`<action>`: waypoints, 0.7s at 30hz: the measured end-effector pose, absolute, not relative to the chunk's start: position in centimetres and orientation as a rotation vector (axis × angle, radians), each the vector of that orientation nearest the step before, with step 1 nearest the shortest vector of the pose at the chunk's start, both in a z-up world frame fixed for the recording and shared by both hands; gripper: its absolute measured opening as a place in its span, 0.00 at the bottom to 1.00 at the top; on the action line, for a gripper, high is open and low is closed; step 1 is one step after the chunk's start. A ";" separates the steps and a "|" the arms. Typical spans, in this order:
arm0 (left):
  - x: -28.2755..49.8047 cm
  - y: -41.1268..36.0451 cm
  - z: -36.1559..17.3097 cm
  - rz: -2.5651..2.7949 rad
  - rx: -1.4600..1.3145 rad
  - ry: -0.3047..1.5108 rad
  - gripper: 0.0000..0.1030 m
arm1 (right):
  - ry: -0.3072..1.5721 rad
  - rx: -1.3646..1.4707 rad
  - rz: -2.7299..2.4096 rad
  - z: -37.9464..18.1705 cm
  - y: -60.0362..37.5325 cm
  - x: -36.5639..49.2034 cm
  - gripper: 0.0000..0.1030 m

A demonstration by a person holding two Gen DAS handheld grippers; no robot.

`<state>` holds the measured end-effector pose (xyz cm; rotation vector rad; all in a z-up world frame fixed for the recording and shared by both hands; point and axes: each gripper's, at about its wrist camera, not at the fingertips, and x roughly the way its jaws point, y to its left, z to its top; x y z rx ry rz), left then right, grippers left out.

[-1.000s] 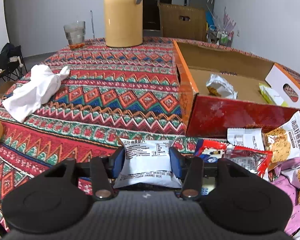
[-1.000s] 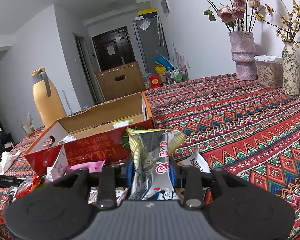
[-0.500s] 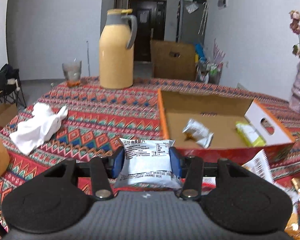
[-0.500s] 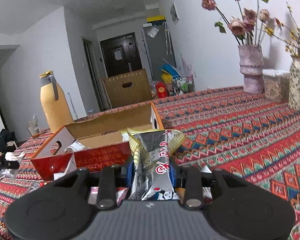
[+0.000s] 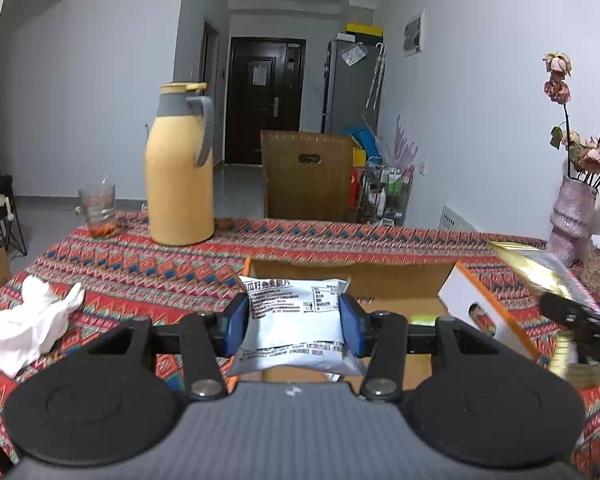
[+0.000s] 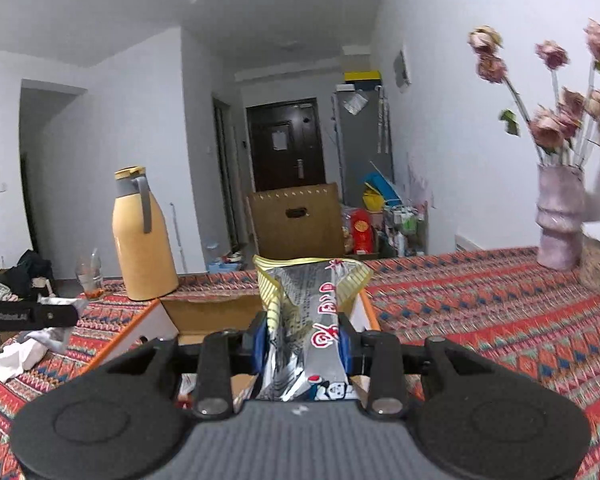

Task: Organize snacks
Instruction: 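Lower both held packets into the cardboard box and open both grippers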

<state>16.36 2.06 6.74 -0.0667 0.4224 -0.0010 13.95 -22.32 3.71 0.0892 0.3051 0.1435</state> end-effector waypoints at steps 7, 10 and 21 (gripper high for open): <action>20.0 0.1 7.1 0.008 -0.062 0.419 0.48 | 0.337 0.074 0.181 4.2 -20.8 19.3 0.32; 21.4 -0.5 6.5 0.015 -0.062 0.431 0.48 | 0.367 0.072 0.196 3.4 -20.0 21.4 0.32; 23.1 -0.1 2.9 0.022 -0.081 0.471 0.48 | 0.427 0.065 0.211 -0.4 -19.7 23.7 0.32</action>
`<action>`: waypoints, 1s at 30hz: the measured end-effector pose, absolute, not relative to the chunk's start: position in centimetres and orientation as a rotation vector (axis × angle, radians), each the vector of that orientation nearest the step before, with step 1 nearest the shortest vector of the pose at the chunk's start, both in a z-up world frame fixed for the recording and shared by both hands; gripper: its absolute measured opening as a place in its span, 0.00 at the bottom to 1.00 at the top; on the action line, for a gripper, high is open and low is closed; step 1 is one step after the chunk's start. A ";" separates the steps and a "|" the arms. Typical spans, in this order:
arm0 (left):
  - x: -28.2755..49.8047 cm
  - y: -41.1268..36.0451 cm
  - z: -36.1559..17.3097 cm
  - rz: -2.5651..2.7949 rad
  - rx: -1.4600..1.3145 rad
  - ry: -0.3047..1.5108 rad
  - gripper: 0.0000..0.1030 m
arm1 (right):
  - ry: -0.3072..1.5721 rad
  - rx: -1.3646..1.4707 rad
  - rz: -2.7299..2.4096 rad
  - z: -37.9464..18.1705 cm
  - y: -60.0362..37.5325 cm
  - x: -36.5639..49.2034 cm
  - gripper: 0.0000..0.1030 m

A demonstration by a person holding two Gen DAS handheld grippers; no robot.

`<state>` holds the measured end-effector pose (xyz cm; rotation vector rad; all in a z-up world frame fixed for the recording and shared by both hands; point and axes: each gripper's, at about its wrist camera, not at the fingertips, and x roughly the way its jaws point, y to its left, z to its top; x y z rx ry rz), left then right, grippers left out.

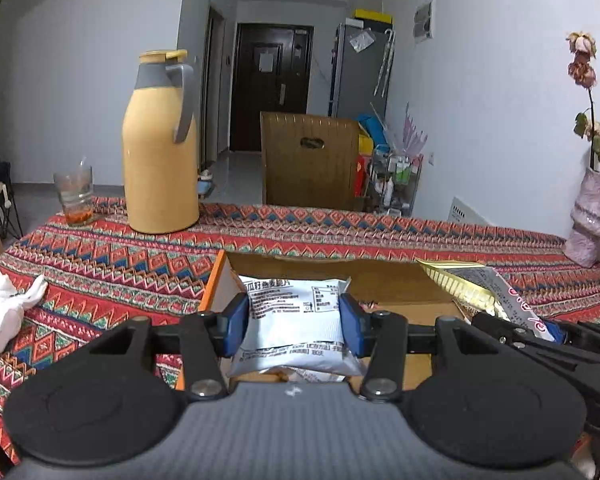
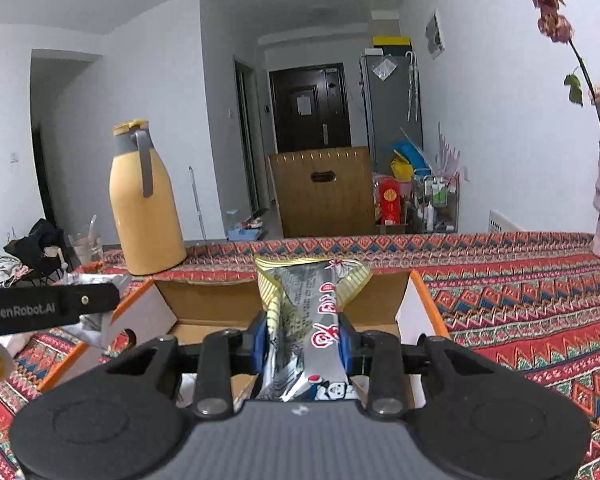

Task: Organize snacks
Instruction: 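Lower both held packets into the cardboard box and open both grippers, then withdraw both grippers from the box back toward the snack pile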

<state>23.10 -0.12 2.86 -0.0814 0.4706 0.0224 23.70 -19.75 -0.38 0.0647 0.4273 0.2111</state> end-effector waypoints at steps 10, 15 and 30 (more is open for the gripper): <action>23.2 0.2 2.1 0.020 -0.096 0.503 0.66 | 0.463 0.050 0.197 -1.5 -19.1 24.2 0.60; 22.5 0.4 2.6 0.061 -0.112 0.472 1.00 | 0.450 0.071 0.167 -1.1 -20.0 23.6 0.96; 22.0 0.3 3.3 0.065 -0.119 0.463 1.00 | 0.431 0.089 0.137 -0.2 -20.8 23.2 1.00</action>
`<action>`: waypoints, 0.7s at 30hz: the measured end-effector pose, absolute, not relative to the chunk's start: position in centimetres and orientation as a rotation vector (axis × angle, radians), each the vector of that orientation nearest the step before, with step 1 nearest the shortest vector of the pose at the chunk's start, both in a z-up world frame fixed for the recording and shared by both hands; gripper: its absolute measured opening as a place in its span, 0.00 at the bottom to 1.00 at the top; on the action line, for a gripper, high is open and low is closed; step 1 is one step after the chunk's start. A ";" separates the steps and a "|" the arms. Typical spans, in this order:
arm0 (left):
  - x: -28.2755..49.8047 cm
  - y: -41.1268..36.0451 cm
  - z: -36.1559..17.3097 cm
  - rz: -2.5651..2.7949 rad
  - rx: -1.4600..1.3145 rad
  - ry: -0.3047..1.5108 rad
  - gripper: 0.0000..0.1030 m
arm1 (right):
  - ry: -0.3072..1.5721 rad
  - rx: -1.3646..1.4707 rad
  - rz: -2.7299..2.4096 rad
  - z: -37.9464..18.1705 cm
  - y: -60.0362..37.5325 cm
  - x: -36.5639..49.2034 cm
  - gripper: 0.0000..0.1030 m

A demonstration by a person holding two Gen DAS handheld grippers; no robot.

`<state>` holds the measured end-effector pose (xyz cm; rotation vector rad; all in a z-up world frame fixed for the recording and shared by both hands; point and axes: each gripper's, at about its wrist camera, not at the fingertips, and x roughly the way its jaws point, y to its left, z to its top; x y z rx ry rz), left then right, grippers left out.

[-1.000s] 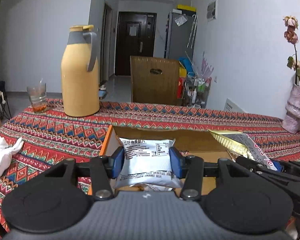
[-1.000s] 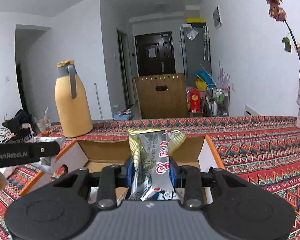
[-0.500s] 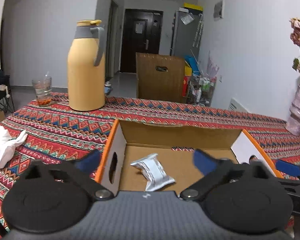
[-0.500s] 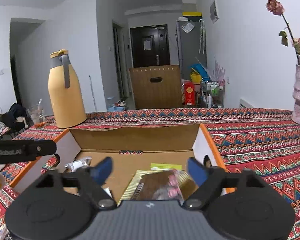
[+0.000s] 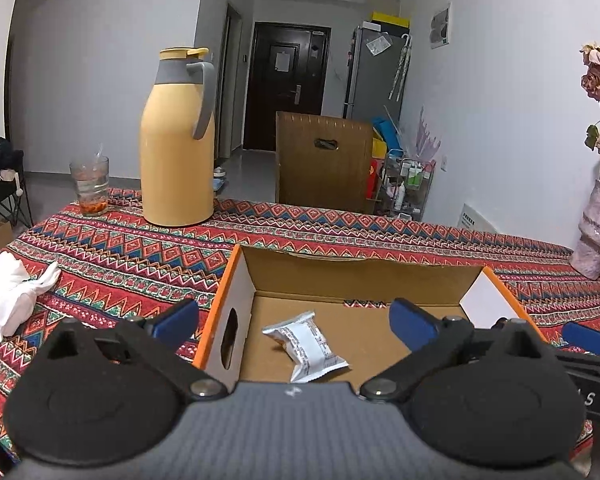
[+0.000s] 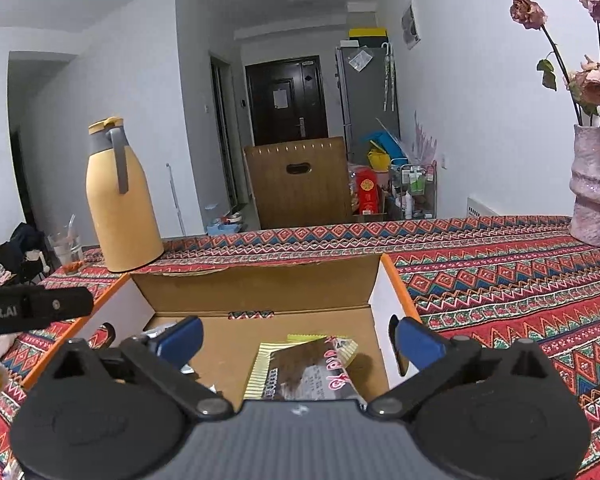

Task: Organize snacks
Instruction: 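Withdraw both grippers from the box back toward the snack pile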

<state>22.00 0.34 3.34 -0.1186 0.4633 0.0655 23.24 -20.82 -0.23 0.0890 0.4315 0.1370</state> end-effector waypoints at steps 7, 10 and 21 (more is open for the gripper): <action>21.0 0.2 4.8 0.071 -0.127 0.462 1.00 | 0.417 0.071 0.118 1.1 -21.1 22.6 1.00; 20.4 0.2 5.2 0.064 -0.122 0.458 1.00 | 0.418 0.065 0.116 1.5 -21.2 22.0 1.00; 16.7 0.4 6.0 0.051 -0.111 0.448 1.00 | 0.398 0.043 0.118 2.9 -21.5 17.5 1.00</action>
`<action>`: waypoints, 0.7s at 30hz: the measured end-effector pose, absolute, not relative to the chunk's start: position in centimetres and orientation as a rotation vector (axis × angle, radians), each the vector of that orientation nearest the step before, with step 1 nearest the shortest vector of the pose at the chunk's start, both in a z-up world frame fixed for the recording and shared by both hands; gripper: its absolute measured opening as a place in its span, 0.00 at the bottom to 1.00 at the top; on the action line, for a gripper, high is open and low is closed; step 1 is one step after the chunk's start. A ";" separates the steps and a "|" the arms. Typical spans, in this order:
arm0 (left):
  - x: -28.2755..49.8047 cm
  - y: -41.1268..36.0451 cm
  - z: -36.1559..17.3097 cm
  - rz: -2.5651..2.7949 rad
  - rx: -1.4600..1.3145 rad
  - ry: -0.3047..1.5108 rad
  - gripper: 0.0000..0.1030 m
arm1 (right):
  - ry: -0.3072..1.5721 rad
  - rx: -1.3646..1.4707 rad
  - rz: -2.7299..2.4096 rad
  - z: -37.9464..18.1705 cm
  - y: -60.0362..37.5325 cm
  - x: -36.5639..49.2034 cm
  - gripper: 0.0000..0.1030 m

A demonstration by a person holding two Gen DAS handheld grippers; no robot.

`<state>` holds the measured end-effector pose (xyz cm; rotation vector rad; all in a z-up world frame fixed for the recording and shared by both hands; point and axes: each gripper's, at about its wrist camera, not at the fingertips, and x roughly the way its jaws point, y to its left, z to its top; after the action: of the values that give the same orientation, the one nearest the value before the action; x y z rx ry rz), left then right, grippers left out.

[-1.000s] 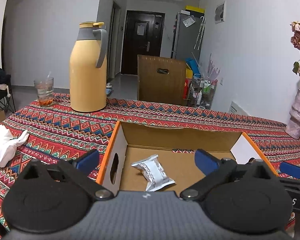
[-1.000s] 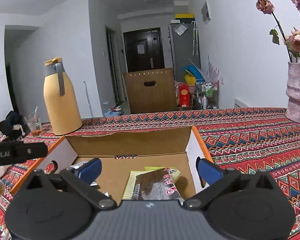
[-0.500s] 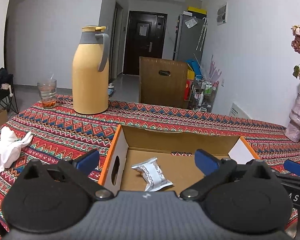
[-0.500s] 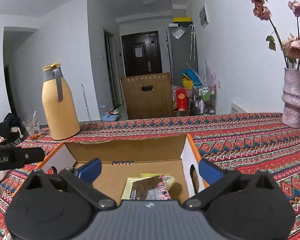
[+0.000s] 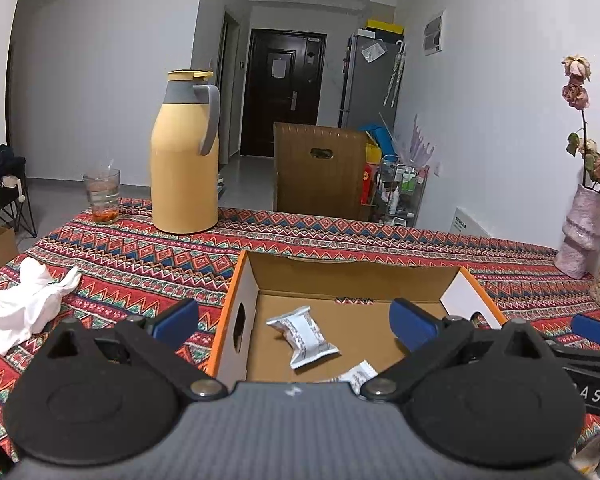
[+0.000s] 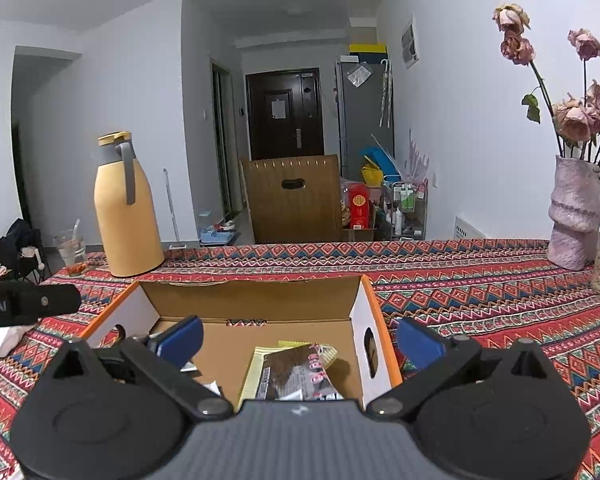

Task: Organize snacks
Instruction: 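Withdraw both grippers from the box back toward the snack pile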

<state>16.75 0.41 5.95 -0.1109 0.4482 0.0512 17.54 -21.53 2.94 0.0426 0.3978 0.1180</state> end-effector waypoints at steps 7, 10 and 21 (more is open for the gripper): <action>13.7 1.2 5.9 0.044 -0.103 0.445 1.00 | 0.396 0.034 0.125 2.9 -21.6 14.0 1.00; 12.4 1.6 5.7 0.041 -0.101 0.447 1.00 | 0.403 0.035 0.131 2.6 -21.7 12.4 1.00; 7.9 2.8 3.8 0.032 -0.104 0.480 1.00 | 0.455 0.037 0.147 0.4 -21.6 7.2 1.00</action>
<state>7.92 2.83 3.76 -0.1042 0.4797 0.0319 7.21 -21.63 0.44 0.0374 0.4552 0.1471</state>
